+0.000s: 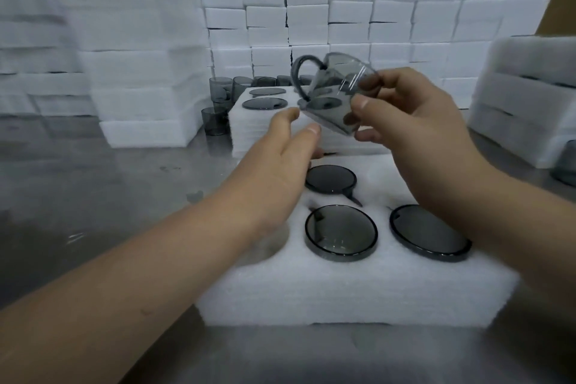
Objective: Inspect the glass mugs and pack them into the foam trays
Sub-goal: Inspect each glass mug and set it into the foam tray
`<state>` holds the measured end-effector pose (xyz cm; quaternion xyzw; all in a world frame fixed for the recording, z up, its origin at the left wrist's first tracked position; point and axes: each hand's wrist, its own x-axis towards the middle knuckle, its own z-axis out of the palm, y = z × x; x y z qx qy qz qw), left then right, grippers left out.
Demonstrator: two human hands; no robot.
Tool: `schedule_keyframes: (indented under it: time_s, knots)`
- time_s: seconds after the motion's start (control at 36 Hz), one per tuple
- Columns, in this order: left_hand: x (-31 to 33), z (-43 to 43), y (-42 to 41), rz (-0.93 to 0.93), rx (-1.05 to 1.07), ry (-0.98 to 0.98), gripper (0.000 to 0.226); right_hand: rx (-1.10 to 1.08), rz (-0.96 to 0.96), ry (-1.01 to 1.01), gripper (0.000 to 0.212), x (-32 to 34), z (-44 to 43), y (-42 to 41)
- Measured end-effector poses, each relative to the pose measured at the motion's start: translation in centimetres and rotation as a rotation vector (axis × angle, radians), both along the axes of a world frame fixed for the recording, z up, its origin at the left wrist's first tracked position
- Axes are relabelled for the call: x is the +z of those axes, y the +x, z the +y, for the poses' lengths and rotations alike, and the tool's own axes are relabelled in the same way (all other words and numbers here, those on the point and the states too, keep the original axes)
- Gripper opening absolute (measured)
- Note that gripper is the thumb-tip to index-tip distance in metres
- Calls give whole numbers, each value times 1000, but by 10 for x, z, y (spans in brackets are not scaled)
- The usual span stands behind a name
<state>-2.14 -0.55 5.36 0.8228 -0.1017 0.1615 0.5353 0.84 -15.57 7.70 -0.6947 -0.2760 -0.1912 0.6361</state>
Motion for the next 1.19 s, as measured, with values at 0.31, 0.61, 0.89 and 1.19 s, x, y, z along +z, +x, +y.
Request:
schedule_keyframes:
  time_s: [0.31,0.61,0.89,1.19]
  knots:
    - [5,-1,-5,-93,47,41,18,99,28,-56,26,-5,-2,-1]
    - [5,1,-1,-187,74,40,29,-6,33,-64,44,-3,-1,-2]
    - [3,2,1,-205,35,-2,39,-42,-3,-94,25,-5,-3,-3]
    - [3,3,1,-266,27,-17,35,79,-42,-17,29,-2,-4,-3]
